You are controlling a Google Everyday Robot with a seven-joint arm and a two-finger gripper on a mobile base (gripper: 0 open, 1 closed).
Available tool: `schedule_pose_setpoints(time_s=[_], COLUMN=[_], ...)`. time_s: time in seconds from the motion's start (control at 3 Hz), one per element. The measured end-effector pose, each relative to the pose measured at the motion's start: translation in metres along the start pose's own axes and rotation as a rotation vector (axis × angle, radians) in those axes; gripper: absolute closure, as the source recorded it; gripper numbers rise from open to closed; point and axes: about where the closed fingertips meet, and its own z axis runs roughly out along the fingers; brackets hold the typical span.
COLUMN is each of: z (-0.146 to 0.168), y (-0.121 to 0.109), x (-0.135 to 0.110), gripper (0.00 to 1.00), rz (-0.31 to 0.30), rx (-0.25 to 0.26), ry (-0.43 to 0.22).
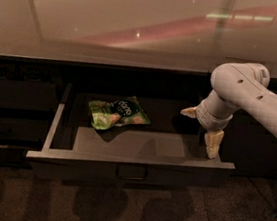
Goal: Open top drawer
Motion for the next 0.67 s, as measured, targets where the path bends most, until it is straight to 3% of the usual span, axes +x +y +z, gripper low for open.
schedule_pose_setpoints(time_s=[0.67], z=[0.0001], y=[0.0044], x=[-0.0056], gripper=[0.0], rz=[-0.01], rx=[-0.007], ry=[-0.016])
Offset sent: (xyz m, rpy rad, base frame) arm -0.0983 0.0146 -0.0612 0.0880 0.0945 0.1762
